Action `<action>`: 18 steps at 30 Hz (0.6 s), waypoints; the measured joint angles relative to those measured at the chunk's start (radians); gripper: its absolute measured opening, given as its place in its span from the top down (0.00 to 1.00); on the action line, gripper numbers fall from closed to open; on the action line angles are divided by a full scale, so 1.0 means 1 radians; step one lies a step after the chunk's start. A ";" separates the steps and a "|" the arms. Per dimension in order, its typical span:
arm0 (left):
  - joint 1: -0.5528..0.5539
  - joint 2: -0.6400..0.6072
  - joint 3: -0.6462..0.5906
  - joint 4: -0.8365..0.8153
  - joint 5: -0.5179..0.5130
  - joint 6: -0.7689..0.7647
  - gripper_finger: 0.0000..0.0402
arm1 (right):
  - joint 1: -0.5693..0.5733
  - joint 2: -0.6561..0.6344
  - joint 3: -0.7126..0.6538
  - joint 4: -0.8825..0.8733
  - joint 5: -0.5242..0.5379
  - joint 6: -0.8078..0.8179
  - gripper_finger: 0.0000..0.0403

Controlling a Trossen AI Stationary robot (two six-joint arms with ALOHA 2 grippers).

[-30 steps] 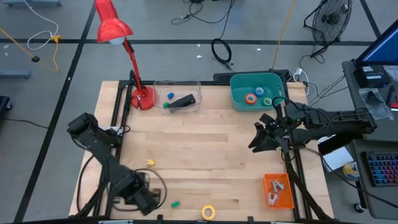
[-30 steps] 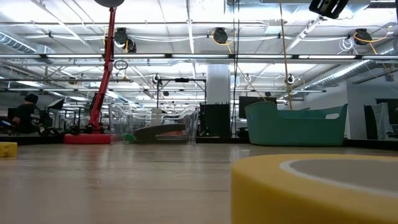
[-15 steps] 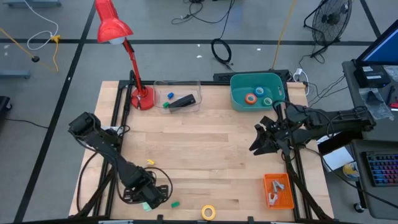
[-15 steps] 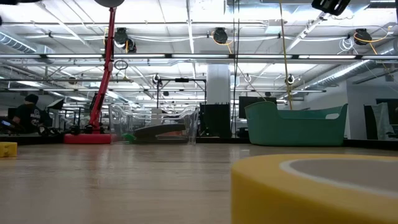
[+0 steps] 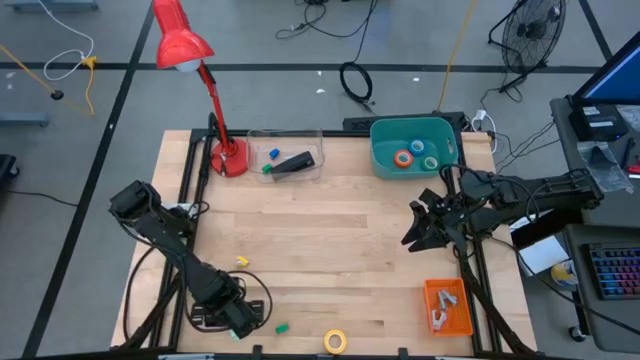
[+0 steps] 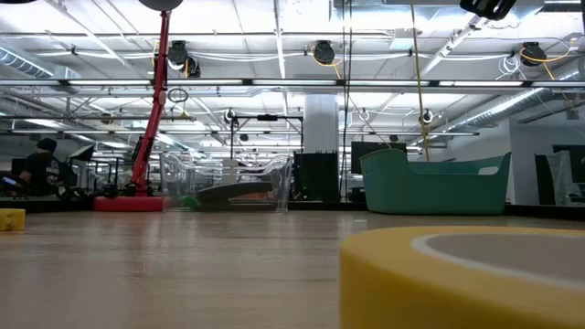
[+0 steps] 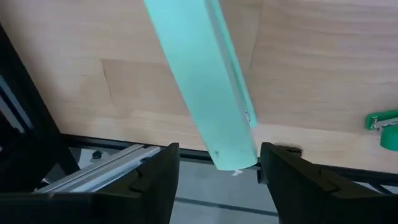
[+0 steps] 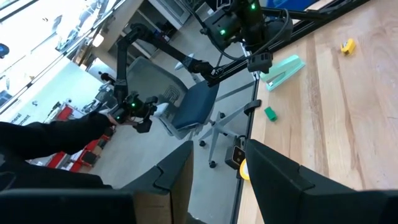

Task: Pick and place Stapler, Stapler remover, tape
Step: Put the big light blue stapler into the transparent bin

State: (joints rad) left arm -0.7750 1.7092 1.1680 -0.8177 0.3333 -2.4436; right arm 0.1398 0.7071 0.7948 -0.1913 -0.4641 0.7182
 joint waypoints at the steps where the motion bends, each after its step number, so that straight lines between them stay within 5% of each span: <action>1: 0.000 0.000 -0.002 0.002 0.000 0.000 0.43 | 0.000 0.000 0.000 0.000 0.000 -0.001 0.65; 18: 0.008 0.000 -0.124 0.146 -0.016 0.000 0.43 | 0.000 0.000 0.001 0.000 0.000 0.002 0.65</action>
State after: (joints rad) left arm -0.7673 1.7092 1.0437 -0.6718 0.3168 -2.4439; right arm 0.1394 0.7074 0.7956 -0.1913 -0.4641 0.7200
